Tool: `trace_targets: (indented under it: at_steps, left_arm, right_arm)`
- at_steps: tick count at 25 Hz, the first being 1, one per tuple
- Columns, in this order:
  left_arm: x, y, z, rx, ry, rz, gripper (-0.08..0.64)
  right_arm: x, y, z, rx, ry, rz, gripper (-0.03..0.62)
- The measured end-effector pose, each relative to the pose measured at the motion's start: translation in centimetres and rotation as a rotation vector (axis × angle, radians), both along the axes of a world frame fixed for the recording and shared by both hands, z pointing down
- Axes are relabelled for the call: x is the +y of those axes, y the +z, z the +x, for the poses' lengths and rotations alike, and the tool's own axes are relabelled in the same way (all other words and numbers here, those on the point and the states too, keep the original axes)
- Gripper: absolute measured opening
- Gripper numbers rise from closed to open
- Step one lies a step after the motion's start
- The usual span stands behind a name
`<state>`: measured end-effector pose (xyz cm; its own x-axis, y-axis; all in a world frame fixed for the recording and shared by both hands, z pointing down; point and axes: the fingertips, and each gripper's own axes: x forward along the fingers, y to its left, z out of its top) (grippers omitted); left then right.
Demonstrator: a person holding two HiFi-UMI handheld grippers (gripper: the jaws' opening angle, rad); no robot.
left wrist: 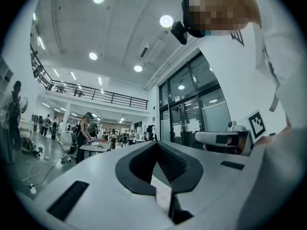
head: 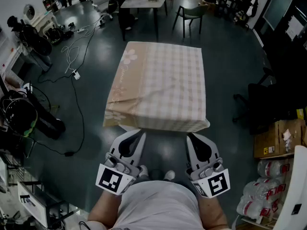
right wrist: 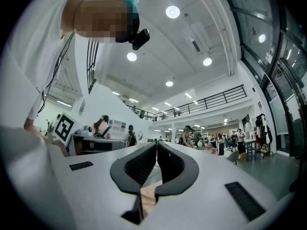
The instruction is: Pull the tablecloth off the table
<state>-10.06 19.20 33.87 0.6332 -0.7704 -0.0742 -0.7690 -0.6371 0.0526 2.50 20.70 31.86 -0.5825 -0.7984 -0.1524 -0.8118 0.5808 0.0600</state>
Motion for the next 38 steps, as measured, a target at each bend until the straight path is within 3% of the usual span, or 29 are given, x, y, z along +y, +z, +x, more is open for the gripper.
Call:
trace_targets:
  at_steps: [6, 10, 15, 24, 31, 38]
  left_arm:
    - [-1.7, 0.2, -3.9, 0.058, -0.034, -0.010, 0.008]
    - [-2.2, 0.7, -4.3, 0.051, -0.006, -0.012, 0.008]
    - [-2.9, 1.2, -5.3, 0.028, 0.038, -0.022, 0.008]
    - [-4.9, 2.6, -8.6, 0.029, 0.069, -0.037, 0.008]
    - [-7.0, 4.1, -7.7, 0.006, 0.055, -0.057, 0.008]
    - [-12.4, 4.4, -5.2, -0.010, 0.002, -0.074, 0.008]
  right_arm:
    - [-0.6, 0.3, -2.2, 0.022, 0.010, -0.008, 0.025]
    - [-1.2, 0.4, -3.6, 0.030, 0.013, -0.015, 0.025]
    - [-2.0, 0.1, -5.0, -0.055, 0.009, -0.019, 0.026]
    - [-3.9, 1.1, -6.7, -0.042, 0.073, -0.035, 0.026]
    - [-6.9, 2.6, -4.5, -0.064, 0.087, -0.063, 0.026]
    - [-12.8, 3.1, -2.3, -0.067, 0.024, -0.072, 0.026]
